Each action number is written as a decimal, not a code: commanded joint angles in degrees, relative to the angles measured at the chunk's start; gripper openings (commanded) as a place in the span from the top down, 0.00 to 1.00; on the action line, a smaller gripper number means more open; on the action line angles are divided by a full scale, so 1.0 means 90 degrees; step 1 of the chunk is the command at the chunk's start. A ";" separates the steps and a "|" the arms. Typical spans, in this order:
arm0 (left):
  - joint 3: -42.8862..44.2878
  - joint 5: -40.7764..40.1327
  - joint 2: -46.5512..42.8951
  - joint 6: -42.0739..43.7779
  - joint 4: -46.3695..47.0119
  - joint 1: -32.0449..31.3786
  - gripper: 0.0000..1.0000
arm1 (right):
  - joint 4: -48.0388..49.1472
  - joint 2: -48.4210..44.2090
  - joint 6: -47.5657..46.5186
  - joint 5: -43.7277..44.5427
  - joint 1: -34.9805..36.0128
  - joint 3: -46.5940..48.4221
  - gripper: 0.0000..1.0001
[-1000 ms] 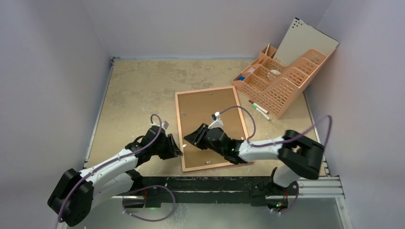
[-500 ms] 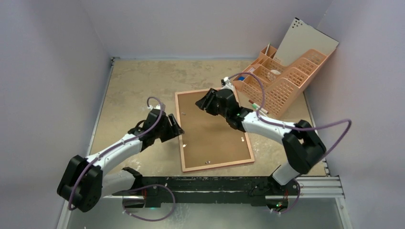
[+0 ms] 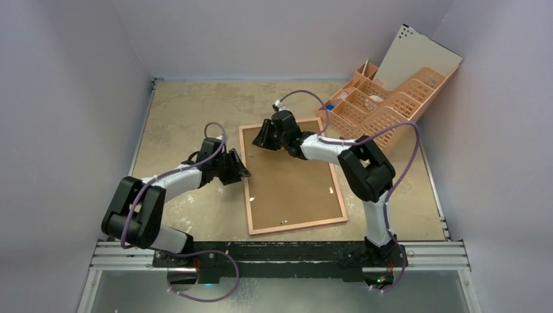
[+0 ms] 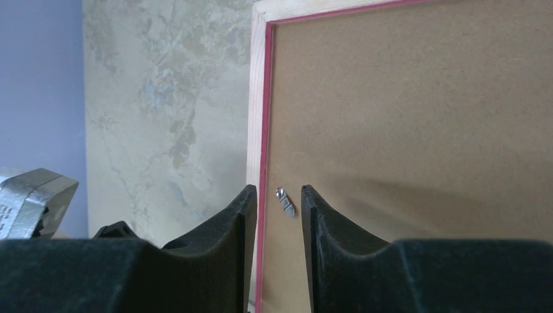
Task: Put the photo into the frame
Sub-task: Install the photo frame at the center of the board.
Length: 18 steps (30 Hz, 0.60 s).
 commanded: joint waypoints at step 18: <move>0.0238 0.0142 0.0620 0.0258 -0.0108 0.0241 0.80 | -0.0155 0.1077 0.0238 -0.1231 -0.0058 0.0772 0.86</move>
